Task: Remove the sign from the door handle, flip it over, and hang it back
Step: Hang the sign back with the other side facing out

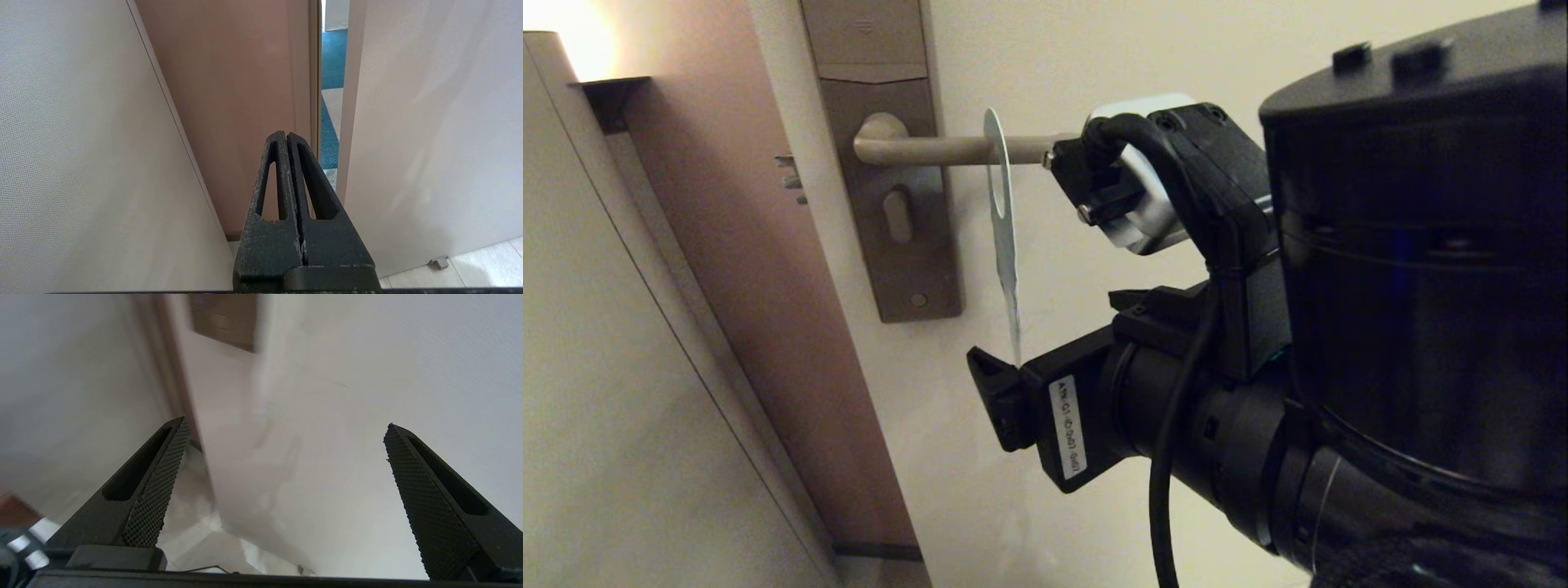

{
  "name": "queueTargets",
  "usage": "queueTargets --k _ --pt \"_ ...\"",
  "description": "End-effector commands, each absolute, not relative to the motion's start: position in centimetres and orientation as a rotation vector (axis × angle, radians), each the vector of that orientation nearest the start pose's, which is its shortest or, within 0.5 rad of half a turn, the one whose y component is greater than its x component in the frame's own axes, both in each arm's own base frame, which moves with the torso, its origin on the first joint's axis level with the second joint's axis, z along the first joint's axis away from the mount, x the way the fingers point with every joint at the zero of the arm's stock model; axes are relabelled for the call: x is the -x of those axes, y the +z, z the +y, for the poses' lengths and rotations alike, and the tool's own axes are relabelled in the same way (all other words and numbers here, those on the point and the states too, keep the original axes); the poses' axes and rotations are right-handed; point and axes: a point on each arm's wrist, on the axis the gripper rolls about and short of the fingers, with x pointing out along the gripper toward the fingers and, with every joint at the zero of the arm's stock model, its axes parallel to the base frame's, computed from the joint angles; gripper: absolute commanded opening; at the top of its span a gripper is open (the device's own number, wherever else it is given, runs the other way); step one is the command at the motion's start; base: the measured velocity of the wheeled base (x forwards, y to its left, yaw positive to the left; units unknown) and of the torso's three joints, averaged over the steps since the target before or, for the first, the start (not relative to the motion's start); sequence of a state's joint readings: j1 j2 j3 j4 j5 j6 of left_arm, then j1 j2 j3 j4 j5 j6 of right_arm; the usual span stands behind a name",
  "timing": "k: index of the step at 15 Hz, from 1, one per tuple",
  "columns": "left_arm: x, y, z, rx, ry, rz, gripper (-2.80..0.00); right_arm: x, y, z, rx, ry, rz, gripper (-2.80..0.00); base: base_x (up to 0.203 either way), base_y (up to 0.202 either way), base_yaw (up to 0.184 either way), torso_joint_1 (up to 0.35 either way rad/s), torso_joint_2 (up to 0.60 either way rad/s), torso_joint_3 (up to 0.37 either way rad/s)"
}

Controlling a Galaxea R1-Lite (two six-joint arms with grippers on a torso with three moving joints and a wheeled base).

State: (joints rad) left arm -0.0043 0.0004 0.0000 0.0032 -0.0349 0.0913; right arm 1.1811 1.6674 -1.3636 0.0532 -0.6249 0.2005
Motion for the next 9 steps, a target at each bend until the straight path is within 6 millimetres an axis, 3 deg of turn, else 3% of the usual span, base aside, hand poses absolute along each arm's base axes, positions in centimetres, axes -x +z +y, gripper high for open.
queueTargets --k 1,9 --pt "2.28 7.52 -0.07 -0.092 -0.04 0.001 -2.8 -13.62 27.92 27.92 0.095 0.496 0.288 0.0 0.0 0.0 0.0 0.0 0.0 0.0" --pt "2.28 7.52 -0.07 -0.092 -0.04 0.001 -2.8 -14.42 27.7 27.52 0.091 0.47 0.295 0.0 0.0 0.0 0.0 0.0 0.0 0.0"
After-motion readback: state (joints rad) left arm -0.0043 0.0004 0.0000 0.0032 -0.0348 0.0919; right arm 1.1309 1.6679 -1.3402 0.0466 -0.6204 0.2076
